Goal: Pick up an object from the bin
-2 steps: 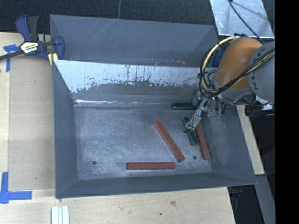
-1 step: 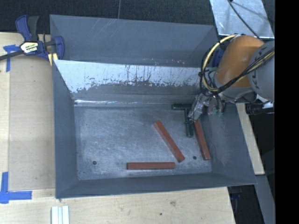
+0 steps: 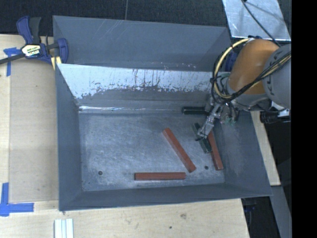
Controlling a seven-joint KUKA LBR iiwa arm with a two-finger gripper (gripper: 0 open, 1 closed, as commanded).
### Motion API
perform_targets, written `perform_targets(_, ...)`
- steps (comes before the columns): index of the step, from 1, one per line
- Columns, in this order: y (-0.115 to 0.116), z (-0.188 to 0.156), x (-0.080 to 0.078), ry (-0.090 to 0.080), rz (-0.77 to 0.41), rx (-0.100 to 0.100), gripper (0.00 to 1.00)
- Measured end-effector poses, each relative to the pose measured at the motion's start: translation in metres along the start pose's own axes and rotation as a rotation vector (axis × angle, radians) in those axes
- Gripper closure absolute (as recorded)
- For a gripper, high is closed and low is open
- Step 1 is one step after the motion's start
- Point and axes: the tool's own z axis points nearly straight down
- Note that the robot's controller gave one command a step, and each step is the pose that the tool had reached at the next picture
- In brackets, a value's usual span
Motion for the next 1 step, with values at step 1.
perform_targets(1,0.0009,-0.0038,-0.0027,-0.008,0.0,-0.003,1.0)
